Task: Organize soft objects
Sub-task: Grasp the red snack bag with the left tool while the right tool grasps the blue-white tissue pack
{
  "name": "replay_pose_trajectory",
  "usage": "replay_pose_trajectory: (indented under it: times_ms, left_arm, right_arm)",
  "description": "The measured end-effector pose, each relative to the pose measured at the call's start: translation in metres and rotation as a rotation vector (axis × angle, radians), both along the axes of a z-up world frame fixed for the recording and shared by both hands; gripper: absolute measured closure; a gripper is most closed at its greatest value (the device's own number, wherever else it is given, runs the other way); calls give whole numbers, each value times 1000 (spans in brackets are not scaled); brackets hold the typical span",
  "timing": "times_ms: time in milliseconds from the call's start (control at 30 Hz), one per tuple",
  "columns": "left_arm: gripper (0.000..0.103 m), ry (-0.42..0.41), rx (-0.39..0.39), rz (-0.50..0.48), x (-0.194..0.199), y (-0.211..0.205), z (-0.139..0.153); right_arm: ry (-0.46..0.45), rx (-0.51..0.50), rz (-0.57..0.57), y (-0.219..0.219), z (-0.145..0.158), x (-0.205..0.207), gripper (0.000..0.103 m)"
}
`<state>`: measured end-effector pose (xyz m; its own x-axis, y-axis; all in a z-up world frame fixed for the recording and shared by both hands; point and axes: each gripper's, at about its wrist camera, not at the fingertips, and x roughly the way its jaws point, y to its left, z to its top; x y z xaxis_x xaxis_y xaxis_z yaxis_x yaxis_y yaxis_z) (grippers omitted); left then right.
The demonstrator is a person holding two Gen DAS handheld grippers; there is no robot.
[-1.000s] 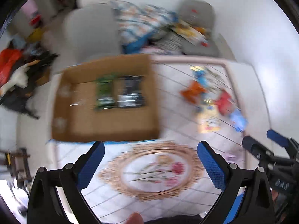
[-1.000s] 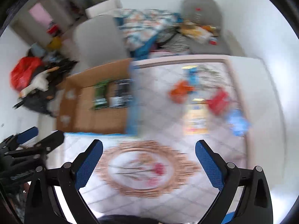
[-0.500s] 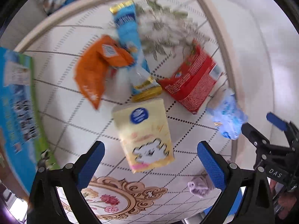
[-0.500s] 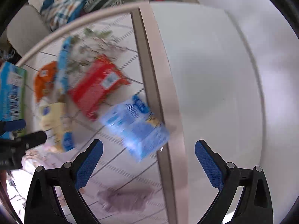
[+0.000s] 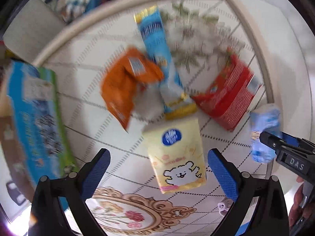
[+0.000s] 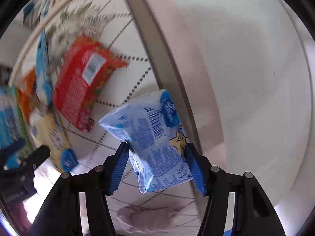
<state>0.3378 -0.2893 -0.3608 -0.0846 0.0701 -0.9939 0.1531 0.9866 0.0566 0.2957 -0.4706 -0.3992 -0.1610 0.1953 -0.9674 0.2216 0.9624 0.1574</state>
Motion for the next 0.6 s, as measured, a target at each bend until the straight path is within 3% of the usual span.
replay_pose_trajectory:
  times_ms: [133,233,400,500,567,600]
  left_arm:
    - [2,-53,-18,-109,17,-36,16]
    - [2,-6,-32,-203,30,-73,-5]
    - [2,98,-40,-267,37,-105,-45]
    - [2,119,-14,-303,39,-119,-62]
    - [14,132,-4,-312,37,-125,-71]
    - [25,144,2,-321,36,-128,-75]
  right_arm:
    - [-70,-37,28,-5,9,1,29]
    - [-34,-22,35,3,3,3,30]
    - [-17,-81,-34,-24,1,-8,39]
    - [-29,-31,-78,-43,5,-14,39]
    - [-29,-12,-81,-47,4,-15,39]
    - [-26,-11,-76,-50,4,-17,39]
